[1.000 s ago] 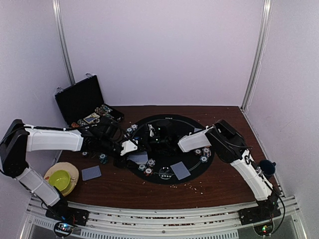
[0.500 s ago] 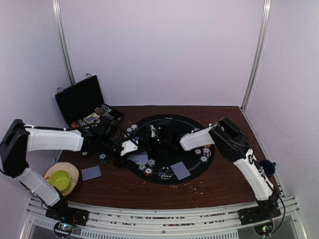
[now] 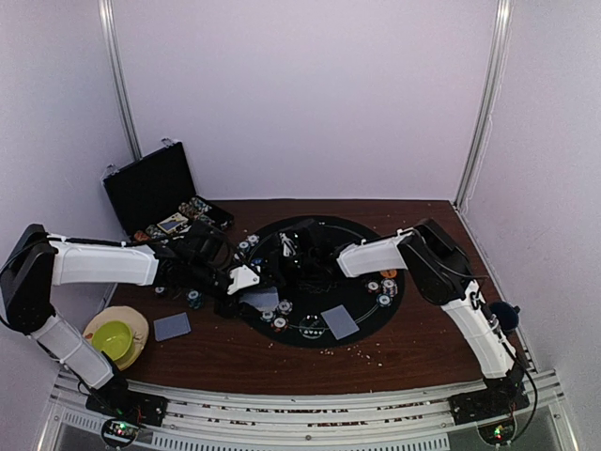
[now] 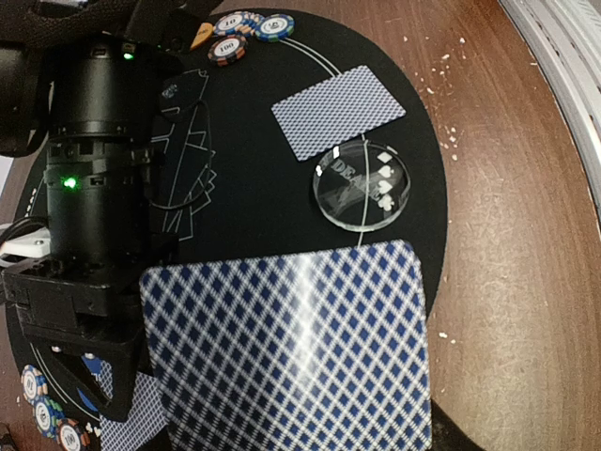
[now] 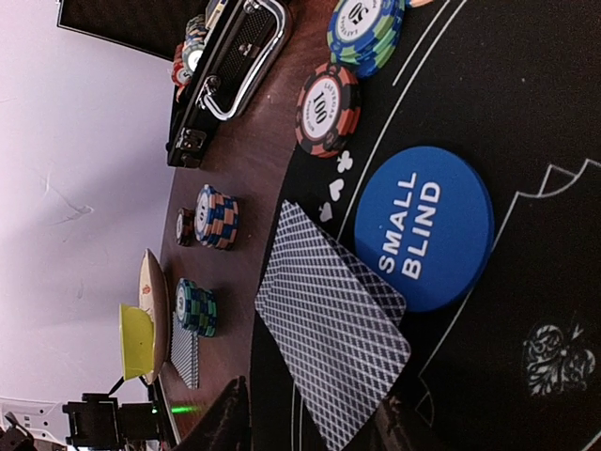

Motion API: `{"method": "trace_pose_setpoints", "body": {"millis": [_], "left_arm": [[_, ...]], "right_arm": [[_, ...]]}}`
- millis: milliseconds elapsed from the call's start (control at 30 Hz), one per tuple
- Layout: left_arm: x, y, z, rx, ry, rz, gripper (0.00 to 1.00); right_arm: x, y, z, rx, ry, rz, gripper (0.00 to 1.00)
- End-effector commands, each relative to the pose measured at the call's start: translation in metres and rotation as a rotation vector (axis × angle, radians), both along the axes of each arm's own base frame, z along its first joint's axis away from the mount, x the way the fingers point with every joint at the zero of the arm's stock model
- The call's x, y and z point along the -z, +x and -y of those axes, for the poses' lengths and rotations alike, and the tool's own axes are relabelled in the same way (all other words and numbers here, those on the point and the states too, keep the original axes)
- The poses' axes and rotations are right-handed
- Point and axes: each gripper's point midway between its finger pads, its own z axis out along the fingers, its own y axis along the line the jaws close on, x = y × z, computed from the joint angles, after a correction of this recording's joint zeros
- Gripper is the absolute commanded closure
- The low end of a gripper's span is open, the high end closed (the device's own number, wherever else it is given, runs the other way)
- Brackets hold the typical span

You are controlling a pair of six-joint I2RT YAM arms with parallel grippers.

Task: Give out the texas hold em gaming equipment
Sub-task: Distribute the poker card in the small blind area.

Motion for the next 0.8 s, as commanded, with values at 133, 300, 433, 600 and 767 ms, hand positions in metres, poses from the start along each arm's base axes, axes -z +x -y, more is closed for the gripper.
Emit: {"method": "trace_pose_setpoints", "body": {"millis": [133, 300, 433, 600, 767], "left_arm": [[-0.004, 0.005, 0.004, 0.000, -0.026, 0.011, 0.48], [-0.003, 0.005, 0.004, 0.000, -0.025, 0.012, 0.48], [-0.003, 0.005, 0.004, 0.000, -0.026, 0.010, 0.48], [-0.003, 0.004, 0.004, 0.000, -0.024, 0.009, 0.48], [-0.003, 0.005, 0.004, 0.000, -0.025, 0.008, 0.48]], "right_arm": [[0.002, 0.003, 0.012, 0.029, -0.165, 0.029, 0.54], [0.005, 0.005, 0.013, 0.037, -0.238, 0.048, 0.52], [0.010, 0.001, 0.008, 0.018, -0.272, 0.046, 0.51], [0.009, 0.001, 0.010, 0.022, -0.325, 0.069, 0.51], [0.018, -0.002, 0.010, 0.011, -0.345, 0.052, 0.50]]}}
